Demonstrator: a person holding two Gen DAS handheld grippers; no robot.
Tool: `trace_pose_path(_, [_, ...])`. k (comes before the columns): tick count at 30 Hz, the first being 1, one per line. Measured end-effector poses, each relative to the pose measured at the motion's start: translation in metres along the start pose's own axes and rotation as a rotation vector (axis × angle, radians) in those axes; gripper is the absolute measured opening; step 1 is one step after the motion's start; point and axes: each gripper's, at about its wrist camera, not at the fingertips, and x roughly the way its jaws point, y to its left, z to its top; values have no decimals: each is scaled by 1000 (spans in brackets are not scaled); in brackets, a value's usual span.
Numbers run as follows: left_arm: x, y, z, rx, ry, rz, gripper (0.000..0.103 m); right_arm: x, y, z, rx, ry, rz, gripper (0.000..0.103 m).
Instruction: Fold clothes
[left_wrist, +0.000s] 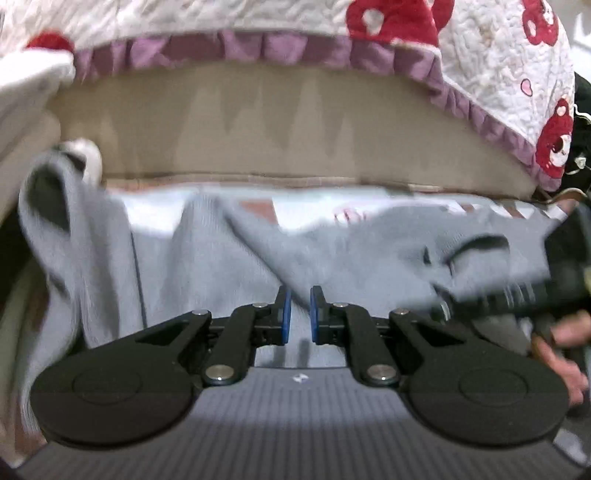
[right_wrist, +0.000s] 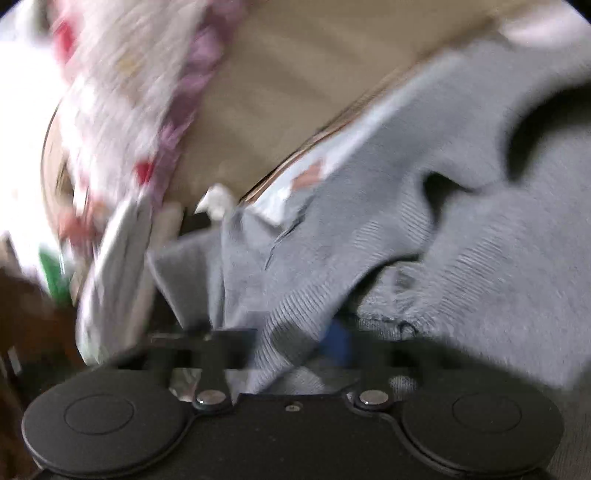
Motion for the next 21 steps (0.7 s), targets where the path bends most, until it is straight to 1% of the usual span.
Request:
trace_pose_path(1, [6, -2, 5, 15, -30, -21, 14, 0, 7, -4, -65, 9, -20, 5])
trace_pose_path(2, [16, -6, 7, 38, -15, -43, 20, -1, 12, -8, -105, 18, -35, 5])
trace_pose_path(3, [27, -10, 10, 61, 0, -66, 25, -3, 14, -11, -132, 27, -51, 5])
trace_pose_path(4, [38, -14, 13, 84, 15, -88, 26, -4, 14, -14, -152, 39, -66, 5])
trace_pose_path(5, [48, -19, 15, 110, 31, -109, 26, -6, 11, -17, -158, 53, -81, 5])
trace_pose_path(7, [68, -37, 10, 243, 87, -122, 31, -9, 4, -21, -154, 71, -92, 5])
trace_pose_path(8, [75, -45, 6, 302, 106, -110, 33, -10, 1, -23, -148, 72, -84, 4])
trace_pose_path(9, [81, -51, 1, 331, 118, -102, 35, -12, -2, -23, -142, 72, -78, 4])
trace_pose_path(10, [86, -55, -2, 337, 134, -110, 35, -12, -3, -23, -139, 70, -74, 3])
trace_pose_path(13, [98, -56, -7, 290, 151, -84, 35, -9, -1, -24, -177, 68, -83, 3])
trace_pose_path(14, [98, -52, -6, 250, 149, -78, 24, -8, 1, -24, -194, 69, -88, 3])
trace_pose_path(15, [99, -48, -6, 210, 147, -71, 6, -7, 2, -24, -209, 70, -94, 3])
trace_pose_path(16, [99, -44, -6, 172, 144, -65, 2, -7, 3, -24, -221, 70, -97, 3])
trace_pose_path(19, [96, -31, -5, 121, 131, -51, 0, -9, 0, -22, -219, 70, -91, 2])
trace_pose_path(21, [93, -20, -5, 62, 118, -32, 0, -11, -3, -22, -210, 71, -86, 2])
